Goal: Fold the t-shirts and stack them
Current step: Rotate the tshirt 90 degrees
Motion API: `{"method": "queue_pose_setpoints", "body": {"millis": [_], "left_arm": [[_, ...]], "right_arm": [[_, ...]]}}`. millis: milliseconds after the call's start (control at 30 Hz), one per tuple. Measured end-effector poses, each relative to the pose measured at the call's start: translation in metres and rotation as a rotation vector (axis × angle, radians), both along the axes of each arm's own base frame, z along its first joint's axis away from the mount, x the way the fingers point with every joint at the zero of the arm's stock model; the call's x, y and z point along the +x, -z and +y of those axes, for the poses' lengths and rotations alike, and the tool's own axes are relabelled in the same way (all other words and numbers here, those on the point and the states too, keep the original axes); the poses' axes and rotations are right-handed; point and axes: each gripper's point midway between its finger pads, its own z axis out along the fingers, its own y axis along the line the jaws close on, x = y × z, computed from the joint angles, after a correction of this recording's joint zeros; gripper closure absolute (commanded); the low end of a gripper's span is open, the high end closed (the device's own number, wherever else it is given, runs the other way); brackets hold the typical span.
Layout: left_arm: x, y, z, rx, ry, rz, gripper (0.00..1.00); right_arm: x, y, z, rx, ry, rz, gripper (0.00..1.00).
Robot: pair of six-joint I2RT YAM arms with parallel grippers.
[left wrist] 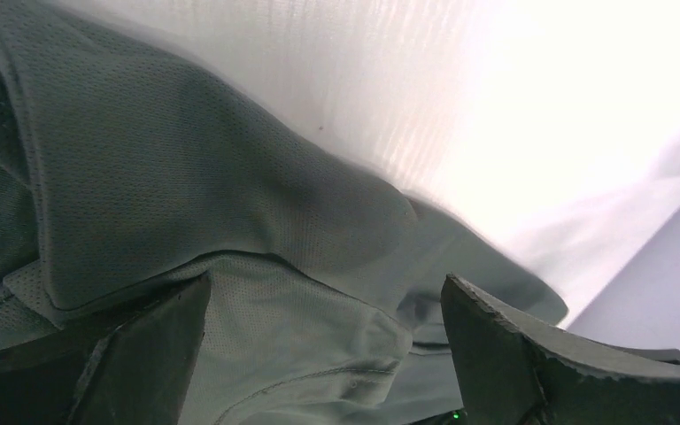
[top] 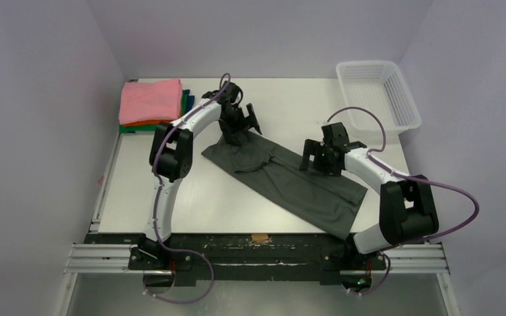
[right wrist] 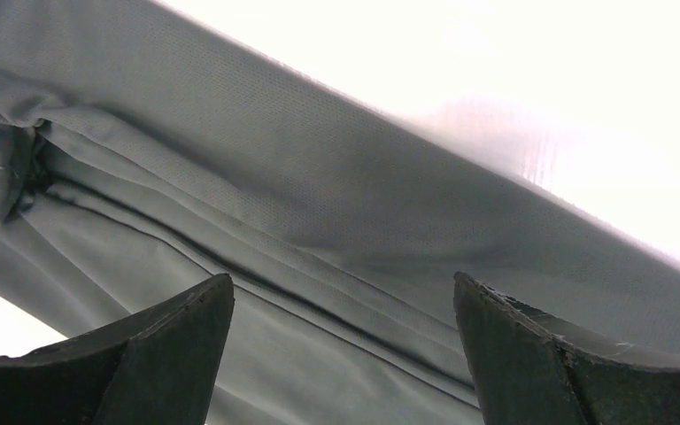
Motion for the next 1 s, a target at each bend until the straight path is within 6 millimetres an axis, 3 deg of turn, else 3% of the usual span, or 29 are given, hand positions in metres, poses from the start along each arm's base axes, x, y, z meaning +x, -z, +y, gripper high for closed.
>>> {"method": "queue_pose_setpoints", "body": {"millis": [133, 333, 500, 667, 800, 1000], "left_arm": [[0.008, -0.003, -0.007, -0.071, -0.002, 0.023, 0.00], [0.038, -0.009, -0.040, -0.225, 0.007, 0.010, 0.00], [0.047, -0.012, -0.049, -0.281, -0.006, 0.005, 0.00], [0.072, -0.015, -0.056, -0.309, -0.024, -0.069, 0.00], [0.106, -0.018, -0.061, -0.368, -0.074, -0.146, 0.00], [0.157, -0.023, -0.044, -0.422, -0.188, -0.263, 0.00]], "right_arm": [[-0.006, 0.004, -0.004, -0.016, 0.026, 0.026, 0.07], [-0.023, 0.019, -0.008, -0.022, 0.043, 0.083, 0.08], [-0.030, 0.023, -0.006, -0.005, 0.041, 0.104, 0.09], [-0.032, 0.022, 0.003, 0.044, 0.032, 0.109, 0.09], [-0.033, 0.020, 0.026, 0.112, 0.000, 0.142, 0.09], [-0.016, 0.016, 0.097, 0.204, -0.099, 0.233, 0.09]]}}
